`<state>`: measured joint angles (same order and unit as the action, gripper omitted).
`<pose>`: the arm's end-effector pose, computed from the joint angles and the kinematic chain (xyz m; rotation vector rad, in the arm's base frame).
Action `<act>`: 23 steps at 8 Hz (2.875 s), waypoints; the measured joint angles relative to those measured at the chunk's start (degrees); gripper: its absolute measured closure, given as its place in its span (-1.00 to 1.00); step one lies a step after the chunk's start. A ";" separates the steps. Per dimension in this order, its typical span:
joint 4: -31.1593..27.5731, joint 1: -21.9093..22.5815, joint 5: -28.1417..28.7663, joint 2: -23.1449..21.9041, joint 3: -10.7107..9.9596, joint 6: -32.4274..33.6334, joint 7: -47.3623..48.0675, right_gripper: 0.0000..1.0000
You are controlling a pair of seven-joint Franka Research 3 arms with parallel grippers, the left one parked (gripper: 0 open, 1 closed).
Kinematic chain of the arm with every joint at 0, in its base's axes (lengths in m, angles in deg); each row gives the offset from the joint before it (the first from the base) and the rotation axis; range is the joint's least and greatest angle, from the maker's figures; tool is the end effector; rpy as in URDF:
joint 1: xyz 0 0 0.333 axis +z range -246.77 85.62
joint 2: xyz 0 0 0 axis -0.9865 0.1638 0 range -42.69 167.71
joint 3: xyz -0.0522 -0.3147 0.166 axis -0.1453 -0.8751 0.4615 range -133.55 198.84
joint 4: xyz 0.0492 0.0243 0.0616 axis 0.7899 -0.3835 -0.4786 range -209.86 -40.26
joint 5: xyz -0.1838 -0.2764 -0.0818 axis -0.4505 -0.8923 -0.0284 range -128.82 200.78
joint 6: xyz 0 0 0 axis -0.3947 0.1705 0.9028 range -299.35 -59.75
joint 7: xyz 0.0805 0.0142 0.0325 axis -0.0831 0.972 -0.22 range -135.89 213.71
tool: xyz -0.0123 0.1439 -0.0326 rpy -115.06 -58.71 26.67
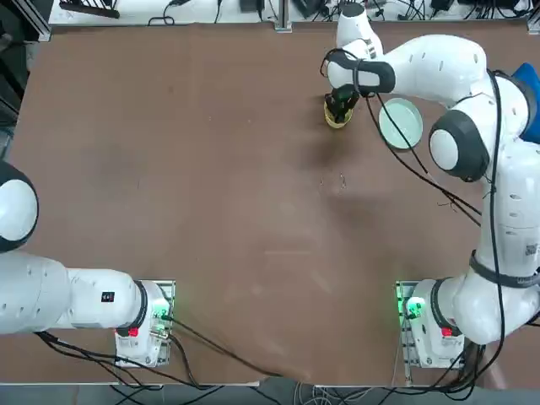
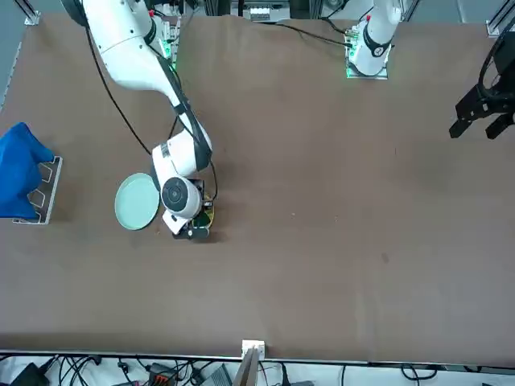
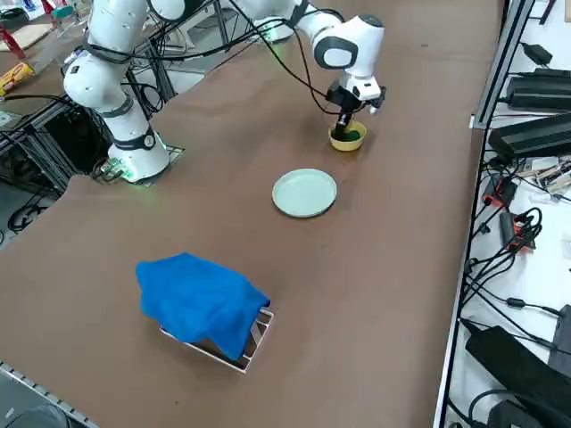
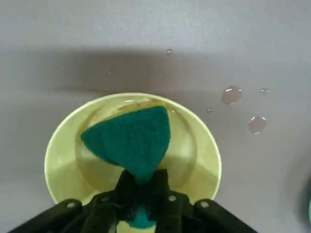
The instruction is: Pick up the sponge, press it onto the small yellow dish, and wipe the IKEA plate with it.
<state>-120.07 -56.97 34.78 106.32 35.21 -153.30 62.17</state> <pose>0.6056 0.2899 0.2214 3.0564 0.0814 -0.2896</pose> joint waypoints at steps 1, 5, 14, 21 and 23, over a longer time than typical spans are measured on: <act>0.02 0.00 0.00 0.02 0.00 0.00 0.00 0.81; 0.11 -0.01 0.00 0.03 0.01 0.02 -1.18 0.81; -0.37 -3.26 -0.02 -12.23 0.00 8.97 -4.34 0.81; -28.23 -19.73 -0.02 -23.34 -0.32 -9.06 -21.71 0.81; -35.92 -22.10 -0.02 -24.10 -0.31 -16.74 -23.86 0.81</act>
<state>-155.99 -79.08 34.77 82.22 34.90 -170.04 38.31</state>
